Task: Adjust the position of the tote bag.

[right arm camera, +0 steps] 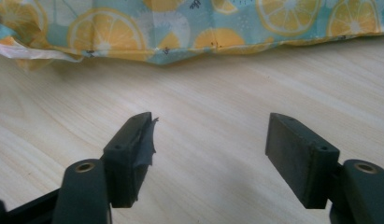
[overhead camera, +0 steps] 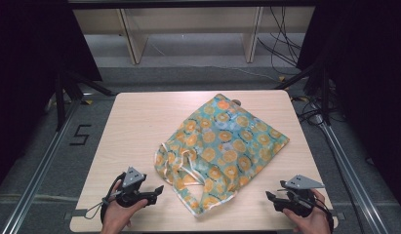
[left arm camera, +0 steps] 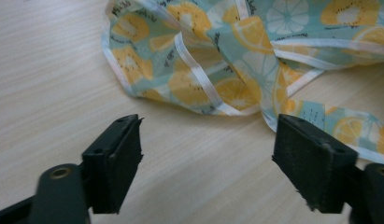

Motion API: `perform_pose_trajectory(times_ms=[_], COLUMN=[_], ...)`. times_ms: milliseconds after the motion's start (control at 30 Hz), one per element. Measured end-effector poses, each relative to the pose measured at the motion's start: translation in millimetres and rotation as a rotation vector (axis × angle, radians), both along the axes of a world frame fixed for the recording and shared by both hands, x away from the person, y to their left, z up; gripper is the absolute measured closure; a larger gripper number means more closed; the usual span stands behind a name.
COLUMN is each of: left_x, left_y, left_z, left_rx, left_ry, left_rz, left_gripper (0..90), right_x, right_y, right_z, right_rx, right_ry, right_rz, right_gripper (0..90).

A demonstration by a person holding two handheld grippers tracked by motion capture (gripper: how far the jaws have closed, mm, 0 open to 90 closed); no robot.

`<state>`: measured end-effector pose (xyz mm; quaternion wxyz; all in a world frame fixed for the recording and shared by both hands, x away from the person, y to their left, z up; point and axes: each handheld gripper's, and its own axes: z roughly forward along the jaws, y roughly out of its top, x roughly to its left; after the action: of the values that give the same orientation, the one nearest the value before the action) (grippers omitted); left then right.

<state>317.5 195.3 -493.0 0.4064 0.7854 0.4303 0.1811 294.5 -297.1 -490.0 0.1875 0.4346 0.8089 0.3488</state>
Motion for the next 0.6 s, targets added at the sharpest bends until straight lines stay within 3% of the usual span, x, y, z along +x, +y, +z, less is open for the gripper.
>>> perform_pose_trajectory(times_ms=[33, 133, 200, 267, 300, 400, 467, 533, 567, 600], left_x=[2.8, 12.8, 16.9, 29.0, 33.6, 43.1, 53.7, 65.0, 69.9, 75.0], left_y=[2.2, 4.4, 5.9, 3.8, 5.3, 3.1, 2.7, 3.6, 1.8, 1.6], left_z=[2.1, 4.0, 5.1, 7.2, 9.5, 13.0, 16.4, 19.7, 20.0, 21.5], left_rx=[0.013, -0.035, -0.031, -0.066, -0.047, -0.062, -0.064, -0.038, -0.056, -0.048], left_ry=[0.002, -0.005, -0.009, -0.014, -0.008, -0.013, -0.016, 0.008, 0.009, 0.019], left_rz=[-0.006, 0.029, 0.027, 0.054, 0.038, 0.046, 0.048, 0.013, 0.023, 0.016], left_gripper=[26.5, 28.4, 29.5, 29.4, 29.5, 30.0, 30.1, 29.2, 28.9, 28.7], right_x=[-0.7, -1.4, 2.1, 1.9, 0.7, 1.6, 1.5, 3.6, 3.4, 5.0], right_y=[1.0, 2.3, 0.7, 0.7, 1.5, 2.6, 3.8, 2.7, 4.1, 3.8], right_z=[1.1, 2.1, 0.5, 0.6, 2.4, 2.3, 1.6, 3.2, 2.9, 1.4], right_rx=[0.018, 0.011, -0.003, 0.013, 0.016, 0.033, 0.024, 0.031, 0.019, 0.018], right_ry=[0.018, 0.018, 0.001, 0.01, 0.01, 0.012, 0.002, 0.023, 0.004, -0.006], right_rz=[-0.006, -0.019, 0.022, -0.001, -0.028, -0.026, -0.019, 0.012, -0.006, 0.009], right_gripper=[34.4, 34.5, 34.5, 34.5, 35.2, 36.5, 37.3, 37.4, 37.4, 37.5])
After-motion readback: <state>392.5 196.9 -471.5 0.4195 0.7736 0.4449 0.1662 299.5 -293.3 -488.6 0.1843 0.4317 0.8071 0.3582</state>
